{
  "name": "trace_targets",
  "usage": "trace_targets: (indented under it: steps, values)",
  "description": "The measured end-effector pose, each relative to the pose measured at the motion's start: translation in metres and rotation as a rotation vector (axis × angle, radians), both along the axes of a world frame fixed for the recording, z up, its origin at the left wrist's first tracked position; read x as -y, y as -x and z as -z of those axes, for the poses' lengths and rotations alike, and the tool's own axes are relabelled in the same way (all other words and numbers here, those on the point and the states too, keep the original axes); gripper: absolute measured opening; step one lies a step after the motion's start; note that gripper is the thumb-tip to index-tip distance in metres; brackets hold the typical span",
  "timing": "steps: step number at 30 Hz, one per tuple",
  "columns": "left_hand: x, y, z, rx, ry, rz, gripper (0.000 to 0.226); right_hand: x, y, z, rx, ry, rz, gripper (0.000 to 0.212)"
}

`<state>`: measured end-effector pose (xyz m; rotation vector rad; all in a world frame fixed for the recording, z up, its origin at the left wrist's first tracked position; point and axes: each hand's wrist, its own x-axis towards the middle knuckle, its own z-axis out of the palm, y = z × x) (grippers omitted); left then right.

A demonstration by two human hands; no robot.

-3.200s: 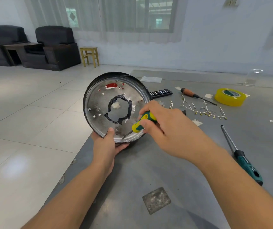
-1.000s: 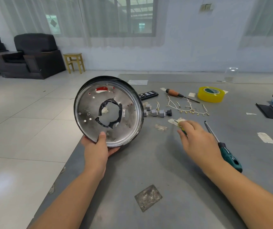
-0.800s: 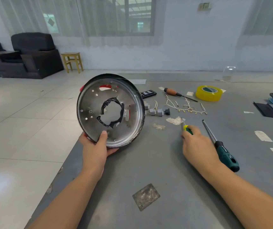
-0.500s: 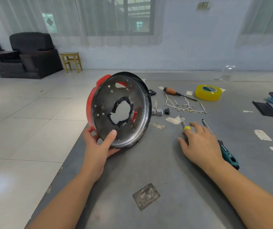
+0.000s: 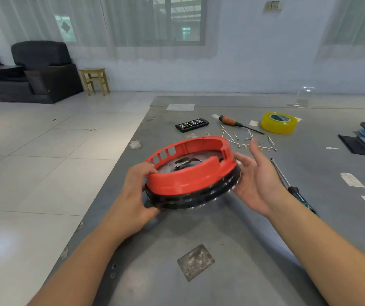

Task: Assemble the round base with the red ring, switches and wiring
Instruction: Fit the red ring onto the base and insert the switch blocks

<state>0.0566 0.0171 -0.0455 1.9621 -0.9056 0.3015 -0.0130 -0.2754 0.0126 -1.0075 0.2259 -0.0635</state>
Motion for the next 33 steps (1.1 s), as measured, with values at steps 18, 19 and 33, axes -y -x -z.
trace_targets:
  steps: [18,19,33]
  values:
    - [-0.005,0.007,-0.004,-0.259,-0.156,0.046,0.074,-0.009,0.019,0.02,-0.261,0.951,-0.048,0.072]
    - [-0.002,0.008,-0.004,-0.224,-0.161,0.017,0.072,-0.01,0.019,0.021,-0.259,1.02,-0.032,0.077]
    - [0.009,0.02,-0.02,0.053,-0.165,-0.105,0.042,-0.014,0.021,0.039,0.405,1.701,-0.077,0.031]
